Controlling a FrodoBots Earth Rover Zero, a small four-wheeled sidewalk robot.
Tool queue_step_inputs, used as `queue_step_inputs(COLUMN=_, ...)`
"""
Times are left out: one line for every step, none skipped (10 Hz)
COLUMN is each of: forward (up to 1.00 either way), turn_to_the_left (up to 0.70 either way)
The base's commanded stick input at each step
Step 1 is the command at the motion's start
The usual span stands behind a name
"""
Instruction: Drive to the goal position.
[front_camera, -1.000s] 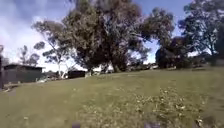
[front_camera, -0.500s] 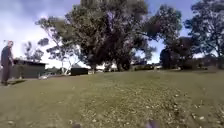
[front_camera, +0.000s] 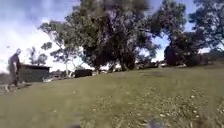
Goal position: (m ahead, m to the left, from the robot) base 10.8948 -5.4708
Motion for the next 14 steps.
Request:
queue_step_inputs(forward=0.70, turn_to_the_left=-0.34)
queue_step_inputs(forward=0.70, turn_to_the_left=-0.35)
queue_step_inputs(forward=0.70, turn_to_the_left=-0.35)
queue_step_inputs(forward=0.70, turn_to_the_left=-0.35)
queue_step_inputs(forward=0.70, turn_to_the_left=-0.35)
queue_step_inputs(forward=0.70, turn_to_the_left=-0.35)
queue_step_inputs(forward=0.70, turn_to_the_left=-0.34)
queue_step_inputs(forward=0.70, turn_to_the_left=-0.30)
queue_step_inputs(forward=0.70, turn_to_the_left=0.00)
queue_step_inputs(forward=0.70, turn_to_the_left=0.00)
queue_step_inputs(forward=0.70, turn_to_the_left=0.00)
queue_step_inputs(forward=0.70, turn_to_the_left=0.00)
queue_step_inputs(forward=0.70, turn_to_the_left=0.00)
queue_step_inputs(forward=0.70, turn_to_the_left=0.00)
